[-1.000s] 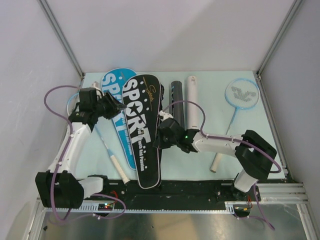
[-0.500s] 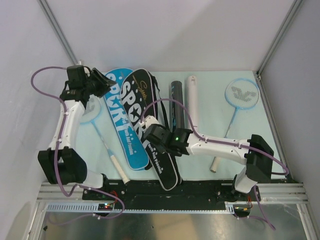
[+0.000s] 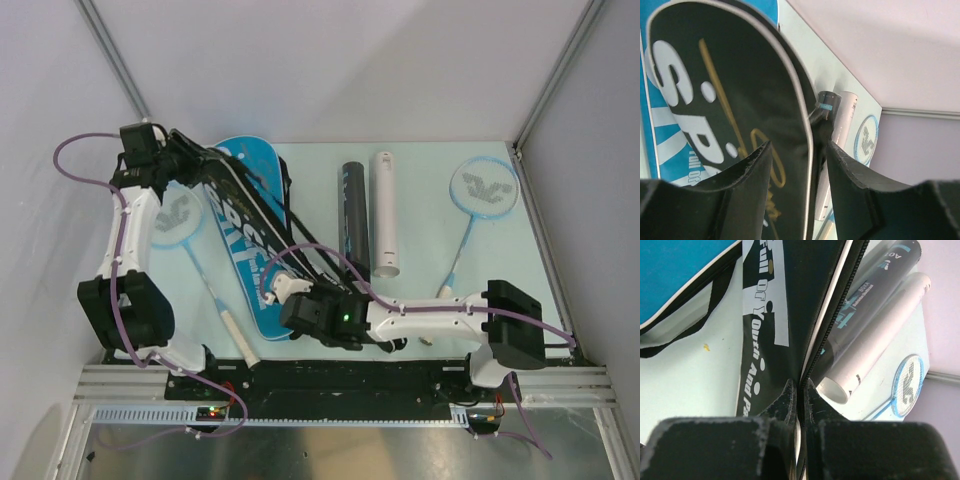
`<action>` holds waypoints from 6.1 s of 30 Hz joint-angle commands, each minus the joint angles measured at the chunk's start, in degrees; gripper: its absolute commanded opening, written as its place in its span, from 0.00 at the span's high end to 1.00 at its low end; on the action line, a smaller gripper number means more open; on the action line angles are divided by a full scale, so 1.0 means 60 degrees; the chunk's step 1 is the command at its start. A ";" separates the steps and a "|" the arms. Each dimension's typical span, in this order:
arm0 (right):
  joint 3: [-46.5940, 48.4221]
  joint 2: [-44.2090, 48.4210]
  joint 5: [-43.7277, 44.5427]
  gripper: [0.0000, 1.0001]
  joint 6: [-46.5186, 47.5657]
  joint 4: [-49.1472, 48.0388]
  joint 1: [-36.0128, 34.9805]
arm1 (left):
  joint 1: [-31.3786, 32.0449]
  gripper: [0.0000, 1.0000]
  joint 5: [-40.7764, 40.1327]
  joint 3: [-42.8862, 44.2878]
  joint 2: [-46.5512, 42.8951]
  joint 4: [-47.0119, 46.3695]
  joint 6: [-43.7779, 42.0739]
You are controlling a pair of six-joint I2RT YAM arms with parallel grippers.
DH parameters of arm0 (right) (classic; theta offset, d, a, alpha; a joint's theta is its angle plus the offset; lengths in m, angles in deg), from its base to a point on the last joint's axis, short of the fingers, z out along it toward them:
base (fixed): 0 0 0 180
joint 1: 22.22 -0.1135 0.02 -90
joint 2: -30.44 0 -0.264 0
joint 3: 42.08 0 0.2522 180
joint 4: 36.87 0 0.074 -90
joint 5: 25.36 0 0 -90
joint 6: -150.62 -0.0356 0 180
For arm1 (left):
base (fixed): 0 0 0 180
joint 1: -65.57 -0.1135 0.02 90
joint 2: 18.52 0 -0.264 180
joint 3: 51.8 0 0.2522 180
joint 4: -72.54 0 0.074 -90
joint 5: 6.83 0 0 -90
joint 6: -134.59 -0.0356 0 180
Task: Pack up the badminton gear
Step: Pick up the racket bag from the center of the board, then zip the racket bag at the center of the board.
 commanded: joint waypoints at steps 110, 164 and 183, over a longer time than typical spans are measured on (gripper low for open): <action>0.8318 -0.6117 -1.0154 0.41 -0.5063 -0.6235 0.4712 | -0.1380 1.00 0.2081 -0.1339 0.0336 0.0093 -0.0588; 0.8108 -0.6131 -1.2209 0.95 -0.6794 -0.8130 0.5009 | -0.1460 1.00 0.2189 -0.1318 0.0508 0.0045 -0.0581; 0.9681 -0.6935 -1.1085 0.66 -0.7023 -0.7230 0.4732 | -0.1470 1.00 0.2283 -0.1370 0.0510 0.0053 -0.0548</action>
